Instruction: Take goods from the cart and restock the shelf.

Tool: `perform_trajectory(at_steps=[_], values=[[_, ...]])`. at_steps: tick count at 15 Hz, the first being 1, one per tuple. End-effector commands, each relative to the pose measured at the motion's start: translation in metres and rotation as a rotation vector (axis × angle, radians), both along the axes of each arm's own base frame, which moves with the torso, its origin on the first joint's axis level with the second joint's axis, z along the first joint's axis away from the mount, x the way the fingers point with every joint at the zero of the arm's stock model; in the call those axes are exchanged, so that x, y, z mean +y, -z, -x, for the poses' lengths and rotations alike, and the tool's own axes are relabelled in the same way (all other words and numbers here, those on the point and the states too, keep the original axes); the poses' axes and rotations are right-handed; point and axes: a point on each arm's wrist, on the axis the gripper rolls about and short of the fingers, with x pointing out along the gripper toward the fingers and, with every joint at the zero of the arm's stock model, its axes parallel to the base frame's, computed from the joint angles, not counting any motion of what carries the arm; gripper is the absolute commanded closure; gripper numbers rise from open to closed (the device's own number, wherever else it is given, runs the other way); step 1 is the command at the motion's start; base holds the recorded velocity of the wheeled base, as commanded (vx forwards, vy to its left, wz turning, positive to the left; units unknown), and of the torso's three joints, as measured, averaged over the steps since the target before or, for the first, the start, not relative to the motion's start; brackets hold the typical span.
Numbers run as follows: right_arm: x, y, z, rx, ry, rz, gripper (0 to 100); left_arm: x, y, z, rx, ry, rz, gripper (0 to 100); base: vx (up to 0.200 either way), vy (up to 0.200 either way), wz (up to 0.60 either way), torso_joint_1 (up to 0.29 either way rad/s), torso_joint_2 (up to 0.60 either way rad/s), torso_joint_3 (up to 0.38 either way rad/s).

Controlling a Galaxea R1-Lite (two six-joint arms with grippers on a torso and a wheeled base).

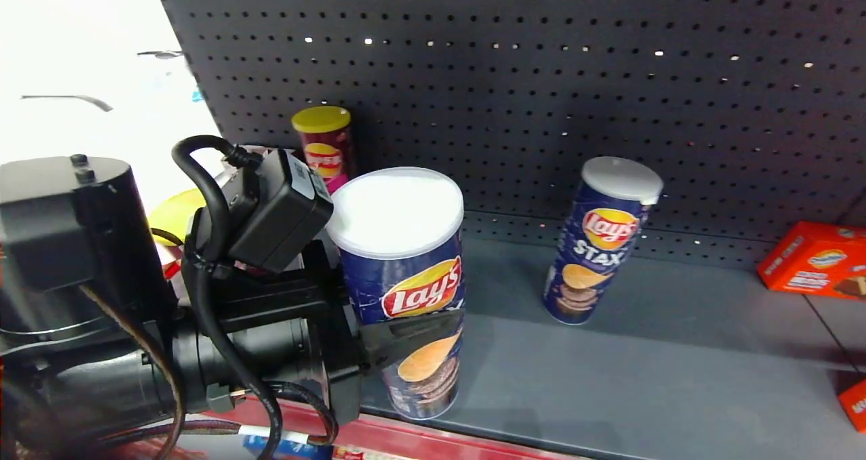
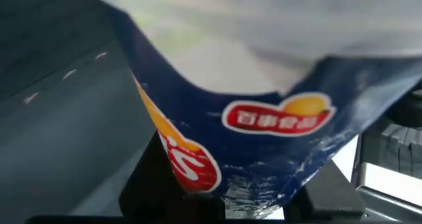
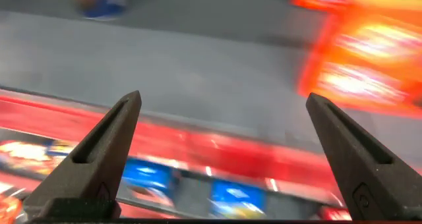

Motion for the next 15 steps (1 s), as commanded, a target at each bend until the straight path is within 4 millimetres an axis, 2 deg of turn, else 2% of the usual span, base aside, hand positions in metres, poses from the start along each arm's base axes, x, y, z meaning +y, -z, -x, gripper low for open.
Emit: perform_trajectory(at_steps=[1, 9, 15], values=[[0.0000, -0.0001, 0.0000, -0.001, -0.001, 0.000, 0, -0.0001, -0.0001, 0.0001, -0.001, 0.001, 0.001, 100, 0.000, 0.000, 0.00, 0.000, 0.00, 0.000], [0.0001, -0.0001, 0.0000, -0.001, -0.002, 0.000, 0, 0.0033, 0.0006, 0.0013, -0.001, -0.006, 0.001, 100, 0.000, 0.000, 0.00, 0.000, 0.00, 0.000], [0.0001, 0.0002, -0.0001, 0.004, -0.005, 0.002, 0, 0.0069, 0.0090, 0.0042, 0.010, 0.042, 0.005, 100, 0.000, 0.000, 0.00, 0.000, 0.00, 0.000]])
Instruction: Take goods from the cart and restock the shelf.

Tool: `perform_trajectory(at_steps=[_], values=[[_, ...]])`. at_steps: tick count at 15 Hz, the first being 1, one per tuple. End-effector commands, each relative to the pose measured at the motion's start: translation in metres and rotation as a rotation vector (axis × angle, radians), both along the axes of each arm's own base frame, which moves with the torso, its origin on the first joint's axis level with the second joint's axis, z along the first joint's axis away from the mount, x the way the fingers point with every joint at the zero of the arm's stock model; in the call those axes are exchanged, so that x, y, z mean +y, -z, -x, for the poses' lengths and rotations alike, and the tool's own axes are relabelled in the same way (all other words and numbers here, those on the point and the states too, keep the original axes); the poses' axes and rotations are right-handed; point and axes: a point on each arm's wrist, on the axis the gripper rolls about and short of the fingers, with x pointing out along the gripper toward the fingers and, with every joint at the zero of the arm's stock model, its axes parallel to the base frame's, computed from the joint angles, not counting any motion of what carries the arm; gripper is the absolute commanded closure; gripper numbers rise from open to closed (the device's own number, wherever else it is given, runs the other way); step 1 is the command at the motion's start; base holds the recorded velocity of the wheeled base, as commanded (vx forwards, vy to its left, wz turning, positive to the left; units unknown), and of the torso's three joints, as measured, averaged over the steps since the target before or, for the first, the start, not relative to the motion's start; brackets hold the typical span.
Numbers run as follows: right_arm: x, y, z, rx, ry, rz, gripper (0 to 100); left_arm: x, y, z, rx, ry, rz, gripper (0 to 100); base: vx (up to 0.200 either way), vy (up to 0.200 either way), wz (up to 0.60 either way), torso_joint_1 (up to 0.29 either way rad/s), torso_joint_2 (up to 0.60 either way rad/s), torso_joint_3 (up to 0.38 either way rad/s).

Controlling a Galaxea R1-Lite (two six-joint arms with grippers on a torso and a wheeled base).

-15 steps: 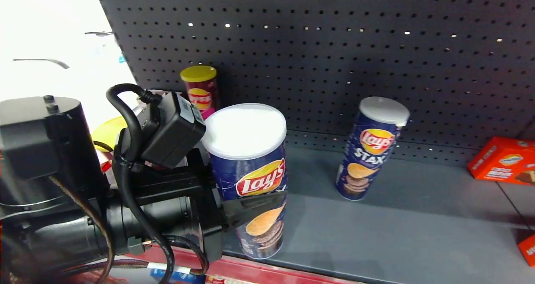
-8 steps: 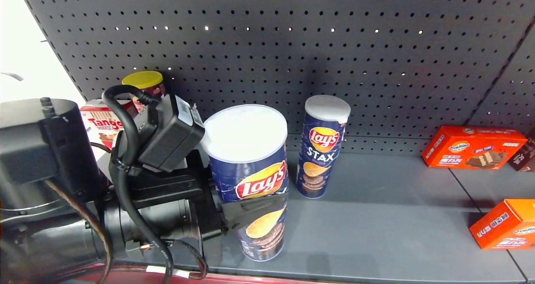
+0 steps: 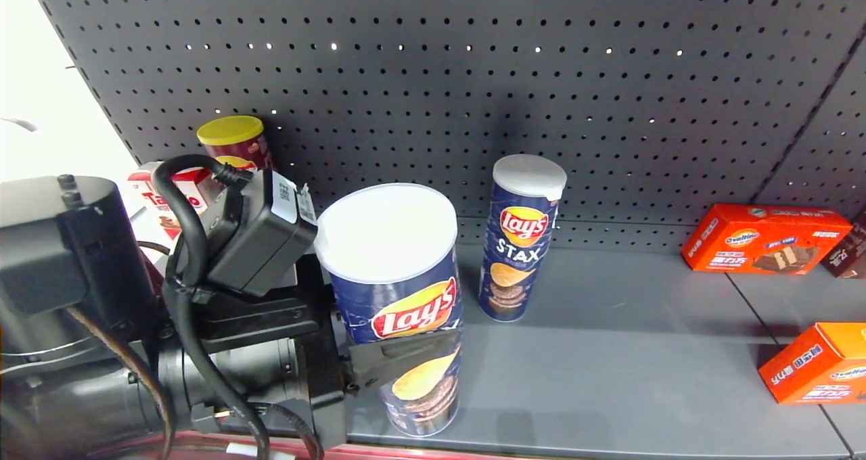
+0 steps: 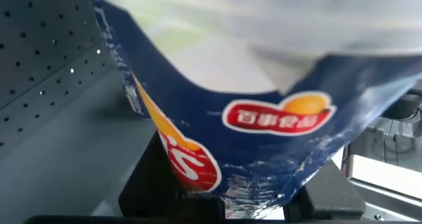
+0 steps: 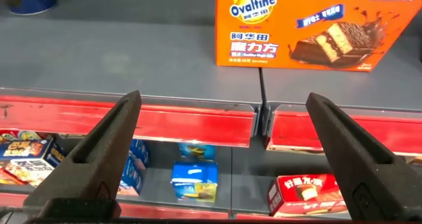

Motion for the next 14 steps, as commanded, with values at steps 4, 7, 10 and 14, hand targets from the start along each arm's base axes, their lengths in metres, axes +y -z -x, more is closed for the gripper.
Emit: perform_trajectory(at_steps=[4, 7, 10, 14], values=[[0.000, -0.108, -0.019, -0.007, -0.077, -0.024, 0, 0.004, -0.002, -0.003, -0.009, -0.022, 0.012, 100, 0.000, 0.000, 0.00, 0.000, 0.00, 0.000], [0.003, -0.113, -0.024, -0.018, -0.286, 0.026, 0, 0.012, 0.005, -0.003, 0.010, -0.051, -0.004, 100, 0.000, 0.000, 0.00, 0.000, 0.00, 0.000], [0.009, -0.132, -0.044, 0.035, -0.396, 0.072, 0, 0.023, 0.006, 0.001, 0.011, -0.078, 0.001, 100, 0.000, 0.000, 0.00, 0.000, 0.00, 0.000], [0.029, -0.154, -0.102, 0.082, -0.537, 0.074, 0, 0.027, 0.004, 0.006, 0.016, -0.080, 0.017, 100, 0.000, 0.000, 0.00, 0.000, 0.00, 0.000]])
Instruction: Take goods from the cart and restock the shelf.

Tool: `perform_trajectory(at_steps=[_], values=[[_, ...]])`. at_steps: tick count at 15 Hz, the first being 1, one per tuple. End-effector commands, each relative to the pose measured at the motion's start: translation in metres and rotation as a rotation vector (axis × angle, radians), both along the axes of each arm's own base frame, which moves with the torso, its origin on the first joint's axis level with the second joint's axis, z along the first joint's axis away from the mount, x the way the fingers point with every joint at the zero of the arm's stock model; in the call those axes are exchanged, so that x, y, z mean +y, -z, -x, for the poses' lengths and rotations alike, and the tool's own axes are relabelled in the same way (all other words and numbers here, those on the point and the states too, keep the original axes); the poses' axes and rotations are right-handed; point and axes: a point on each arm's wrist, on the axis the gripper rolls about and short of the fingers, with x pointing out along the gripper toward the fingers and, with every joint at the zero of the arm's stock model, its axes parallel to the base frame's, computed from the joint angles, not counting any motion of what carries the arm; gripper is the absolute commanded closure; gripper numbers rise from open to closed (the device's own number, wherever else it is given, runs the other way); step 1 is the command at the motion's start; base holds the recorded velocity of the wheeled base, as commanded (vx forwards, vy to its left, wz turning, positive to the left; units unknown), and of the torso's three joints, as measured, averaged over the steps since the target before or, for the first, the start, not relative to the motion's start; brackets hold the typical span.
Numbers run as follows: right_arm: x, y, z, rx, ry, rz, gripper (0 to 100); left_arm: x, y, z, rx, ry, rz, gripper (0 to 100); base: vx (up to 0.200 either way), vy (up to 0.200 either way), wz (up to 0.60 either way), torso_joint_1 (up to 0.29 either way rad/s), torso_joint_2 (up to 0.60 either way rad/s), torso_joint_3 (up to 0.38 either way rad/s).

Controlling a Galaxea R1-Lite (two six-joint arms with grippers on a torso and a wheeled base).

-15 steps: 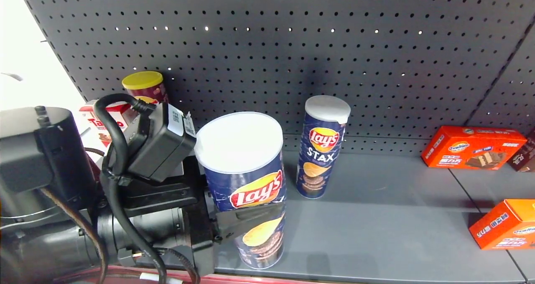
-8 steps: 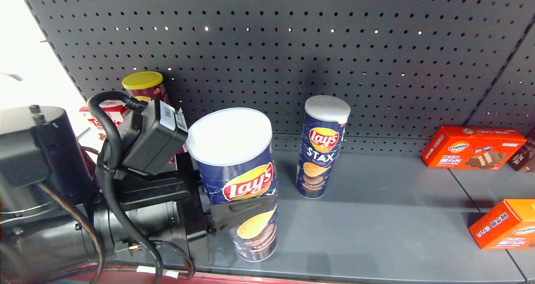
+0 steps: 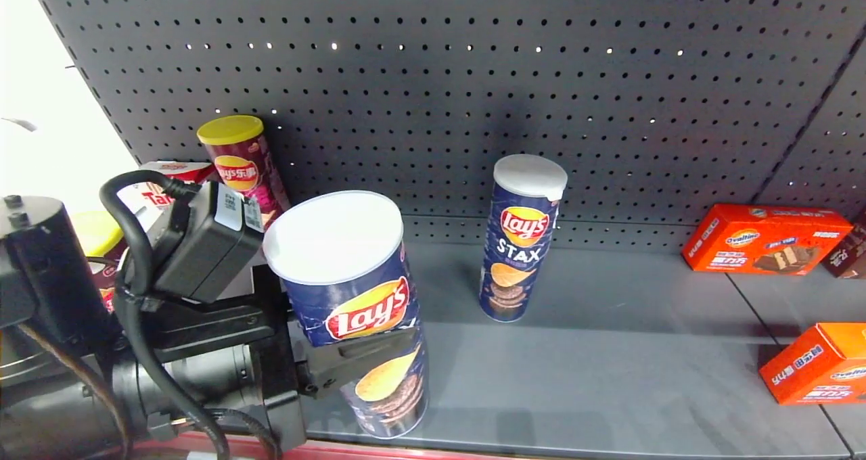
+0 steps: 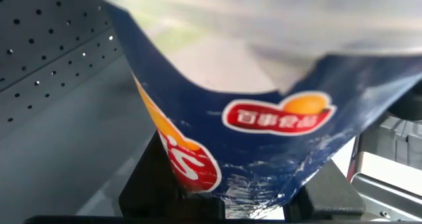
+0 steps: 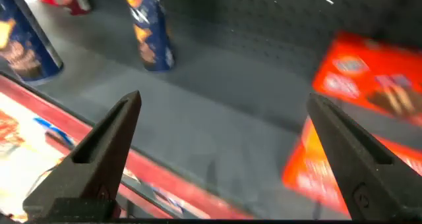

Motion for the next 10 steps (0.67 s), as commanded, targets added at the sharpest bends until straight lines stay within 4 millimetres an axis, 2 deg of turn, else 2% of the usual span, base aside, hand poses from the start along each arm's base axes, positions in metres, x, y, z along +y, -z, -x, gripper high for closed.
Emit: perform_trajectory(at_steps=[1, 4, 5, 7, 10], values=[[0.021, -0.009, -0.054, 0.094, -0.099, 0.027, 0, 0.002, -0.001, 0.002, -0.006, -0.002, 0.005, 100, 0.000, 0.000, 0.00, 0.000, 0.00, 0.000], [0.032, -0.013, -0.083, 0.105, -0.115, 0.031, 0, 0.003, -0.003, 0.000, -0.010, -0.008, 0.008, 100, 0.000, 0.000, 0.00, 0.000, 0.00, 0.000], [0.038, -0.014, -0.094, 0.105, -0.172, 0.026, 0, 0.004, -0.002, -0.001, -0.009, -0.017, 0.006, 100, 0.000, 0.000, 0.00, 0.000, 0.00, 0.000], [0.046, -0.015, -0.110, 0.086, -0.419, 0.006, 0, 0.007, -0.001, -0.003, -0.002, -0.034, 0.002, 100, 0.000, 0.000, 0.00, 0.000, 0.00, 0.000], [0.058, -0.009, -0.138, 0.044, -0.547, 0.006, 0, 0.008, -0.001, -0.004, -0.003, -0.042, 0.004, 100, 0.000, 0.000, 0.00, 0.000, 0.00, 0.000]])
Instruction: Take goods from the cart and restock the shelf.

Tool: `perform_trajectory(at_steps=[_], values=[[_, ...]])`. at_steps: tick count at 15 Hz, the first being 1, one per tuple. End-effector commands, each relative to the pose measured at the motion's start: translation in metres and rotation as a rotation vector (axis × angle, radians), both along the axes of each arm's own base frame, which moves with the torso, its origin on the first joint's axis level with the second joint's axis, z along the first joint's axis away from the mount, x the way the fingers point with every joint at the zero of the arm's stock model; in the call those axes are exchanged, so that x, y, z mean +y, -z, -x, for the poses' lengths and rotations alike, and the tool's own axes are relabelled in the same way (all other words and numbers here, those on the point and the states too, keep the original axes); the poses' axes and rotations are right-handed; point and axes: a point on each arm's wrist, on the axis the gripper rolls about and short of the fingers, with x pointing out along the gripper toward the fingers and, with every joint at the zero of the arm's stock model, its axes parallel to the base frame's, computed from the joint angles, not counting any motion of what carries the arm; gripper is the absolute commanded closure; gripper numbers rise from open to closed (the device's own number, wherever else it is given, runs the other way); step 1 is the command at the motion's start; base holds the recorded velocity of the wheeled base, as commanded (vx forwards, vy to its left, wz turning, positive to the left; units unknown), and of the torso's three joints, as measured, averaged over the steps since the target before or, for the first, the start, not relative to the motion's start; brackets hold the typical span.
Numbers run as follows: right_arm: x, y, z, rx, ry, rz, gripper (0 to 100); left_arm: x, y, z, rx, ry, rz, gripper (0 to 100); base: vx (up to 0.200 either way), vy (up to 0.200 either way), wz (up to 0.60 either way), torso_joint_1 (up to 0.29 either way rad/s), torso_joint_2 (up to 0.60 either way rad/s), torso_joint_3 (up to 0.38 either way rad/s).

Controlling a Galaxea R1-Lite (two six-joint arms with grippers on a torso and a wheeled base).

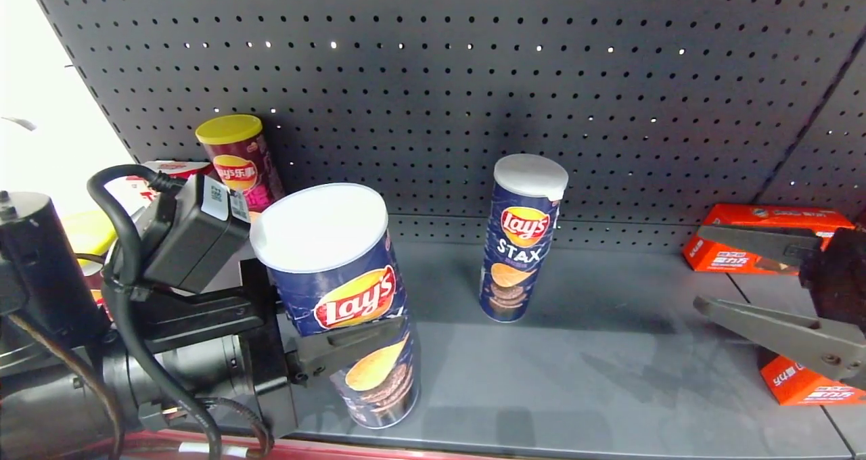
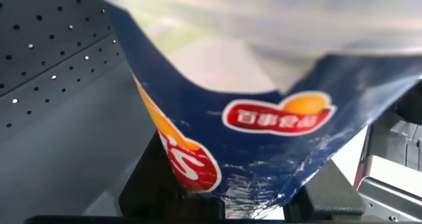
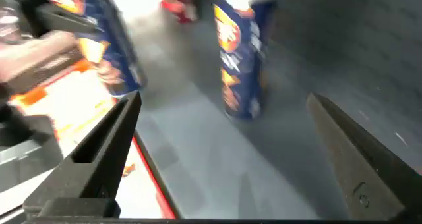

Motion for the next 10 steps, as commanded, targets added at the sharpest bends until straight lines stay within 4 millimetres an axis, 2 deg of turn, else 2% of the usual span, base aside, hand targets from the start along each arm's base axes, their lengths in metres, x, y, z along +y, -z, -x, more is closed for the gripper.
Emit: perform_trajectory(at_steps=[1, 2, 3, 4, 8, 10], values=[[0.011, 0.015, -0.034, 0.022, -0.063, 0.016, 0, 0.001, 0.001, -0.001, 0.002, -0.007, -0.001, 100, 0.000, 0.000, 0.00, 0.000, 0.00, 0.000], [0.015, 0.019, -0.048, -0.019, -0.106, 0.010, 0, 0.001, 0.001, -0.001, 0.002, -0.008, -0.001, 100, 0.000, 0.000, 0.00, 0.000, 0.00, 0.000], [0.015, 0.019, -0.048, -0.019, -0.106, 0.010, 0, 0.001, 0.001, -0.001, 0.002, -0.008, -0.001, 100, 0.000, 0.000, 0.00, 0.000, 0.00, 0.000], [0.020, 0.023, -0.066, -0.052, -0.130, 0.003, 0, 0.004, 0.000, -0.003, 0.006, -0.023, 0.004, 100, 0.000, 0.000, 0.00, 0.000, 0.00, 0.000], [0.030, 0.027, -0.100, -0.097, -0.133, 0.046, 0, 0.003, -0.001, -0.003, 0.014, -0.024, 0.013, 100, 0.000, 0.000, 0.00, 0.000, 0.00, 0.000], [0.035, 0.031, -0.112, -0.090, -0.141, 0.054, 0, 0.003, -0.001, -0.003, 0.012, -0.024, 0.013, 100, 0.000, 0.000, 0.00, 0.000, 0.00, 0.000]])
